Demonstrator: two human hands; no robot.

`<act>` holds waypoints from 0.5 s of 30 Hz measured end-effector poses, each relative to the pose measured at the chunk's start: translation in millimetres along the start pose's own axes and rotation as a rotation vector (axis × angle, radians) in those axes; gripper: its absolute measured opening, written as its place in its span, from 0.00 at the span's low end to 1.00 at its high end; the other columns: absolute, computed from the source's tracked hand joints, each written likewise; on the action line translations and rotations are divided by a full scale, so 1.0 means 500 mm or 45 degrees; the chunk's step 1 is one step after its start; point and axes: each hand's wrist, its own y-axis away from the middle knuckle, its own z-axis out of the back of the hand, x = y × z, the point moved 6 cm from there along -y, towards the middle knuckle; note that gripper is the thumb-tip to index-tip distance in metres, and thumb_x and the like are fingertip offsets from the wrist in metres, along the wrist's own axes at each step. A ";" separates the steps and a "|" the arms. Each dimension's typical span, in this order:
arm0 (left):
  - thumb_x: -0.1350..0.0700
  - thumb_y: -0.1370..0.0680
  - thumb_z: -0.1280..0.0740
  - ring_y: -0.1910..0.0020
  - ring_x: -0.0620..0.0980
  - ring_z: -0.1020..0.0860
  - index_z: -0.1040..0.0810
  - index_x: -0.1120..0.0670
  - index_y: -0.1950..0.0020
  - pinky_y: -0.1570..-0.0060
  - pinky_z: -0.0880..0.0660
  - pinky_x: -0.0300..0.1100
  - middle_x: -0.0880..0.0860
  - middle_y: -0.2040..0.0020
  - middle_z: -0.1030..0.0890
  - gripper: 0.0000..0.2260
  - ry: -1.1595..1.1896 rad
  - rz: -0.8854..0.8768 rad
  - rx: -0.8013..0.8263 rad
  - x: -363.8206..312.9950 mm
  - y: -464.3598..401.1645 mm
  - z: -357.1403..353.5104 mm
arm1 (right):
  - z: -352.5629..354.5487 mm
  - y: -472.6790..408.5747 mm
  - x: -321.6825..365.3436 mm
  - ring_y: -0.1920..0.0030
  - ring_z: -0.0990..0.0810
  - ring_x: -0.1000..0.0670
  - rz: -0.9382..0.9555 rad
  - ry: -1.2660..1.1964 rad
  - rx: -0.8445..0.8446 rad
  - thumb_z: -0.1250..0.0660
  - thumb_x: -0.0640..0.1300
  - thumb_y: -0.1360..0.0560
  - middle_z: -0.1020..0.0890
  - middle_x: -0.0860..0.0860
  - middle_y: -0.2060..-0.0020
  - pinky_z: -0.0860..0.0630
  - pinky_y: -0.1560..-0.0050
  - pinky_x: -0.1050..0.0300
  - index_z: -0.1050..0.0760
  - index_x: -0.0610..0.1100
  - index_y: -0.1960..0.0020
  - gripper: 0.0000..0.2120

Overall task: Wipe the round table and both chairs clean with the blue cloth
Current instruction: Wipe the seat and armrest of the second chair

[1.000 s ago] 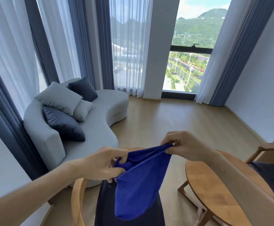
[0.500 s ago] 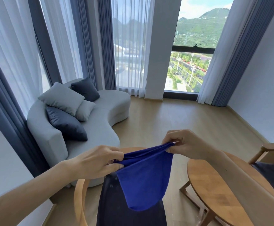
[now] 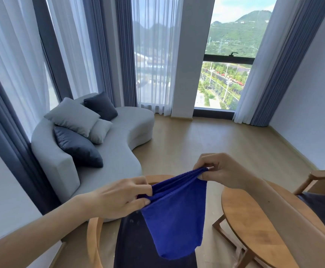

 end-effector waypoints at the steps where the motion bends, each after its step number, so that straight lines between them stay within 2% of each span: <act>1: 0.47 0.19 0.41 0.54 0.40 0.27 0.26 0.48 0.49 0.54 0.30 0.31 0.41 0.47 0.30 0.08 0.047 0.006 0.019 -0.003 0.000 -0.003 | 0.002 0.001 -0.001 0.54 0.19 0.48 -0.004 -0.012 -0.015 0.33 0.31 0.26 0.18 0.50 0.57 0.20 0.51 0.45 0.18 0.43 0.53 0.09; 5: 0.43 0.21 0.38 0.54 0.49 0.25 0.27 0.51 0.55 0.56 0.23 0.43 0.45 0.49 0.28 0.12 0.271 -0.028 0.015 -0.022 0.008 -0.001 | 0.010 0.005 -0.003 0.54 0.19 0.49 -0.017 -0.029 -0.040 0.33 0.31 0.25 0.18 0.49 0.56 0.20 0.50 0.45 0.18 0.44 0.53 0.10; 7: 0.40 0.23 0.36 0.57 0.50 0.25 0.28 0.53 0.58 0.59 0.23 0.44 0.47 0.52 0.26 0.16 0.196 -0.051 -0.092 -0.022 0.012 0.020 | 0.012 0.006 -0.003 0.54 0.19 0.49 -0.032 -0.002 -0.033 0.33 0.32 0.25 0.18 0.50 0.56 0.20 0.50 0.46 0.18 0.44 0.52 0.09; 9: 0.41 0.24 0.34 0.63 0.49 0.25 0.29 0.55 0.62 0.63 0.24 0.45 0.48 0.58 0.25 0.18 0.067 -0.057 -0.298 -0.020 0.014 0.050 | 0.012 0.007 0.001 0.54 0.19 0.49 -0.025 0.023 -0.022 0.33 0.32 0.25 0.18 0.50 0.56 0.19 0.51 0.47 0.18 0.42 0.51 0.08; 12: 0.45 0.26 0.33 0.69 0.48 0.26 0.29 0.57 0.67 0.69 0.27 0.41 0.48 0.67 0.25 0.18 0.007 -0.017 -0.566 -0.001 0.015 0.094 | 0.009 0.005 0.015 0.54 0.19 0.51 0.015 0.097 -0.007 0.33 0.34 0.24 0.17 0.51 0.56 0.19 0.50 0.51 0.18 0.41 0.49 0.07; 15: 0.54 0.27 0.28 0.71 0.41 0.28 0.30 0.57 0.69 0.70 0.32 0.29 0.41 0.72 0.29 0.16 -0.081 0.000 -0.669 0.015 0.007 0.117 | 0.004 -0.007 0.029 0.54 0.19 0.52 0.066 0.196 -0.036 0.34 0.34 0.24 0.18 0.50 0.56 0.20 0.51 0.53 0.19 0.40 0.49 0.07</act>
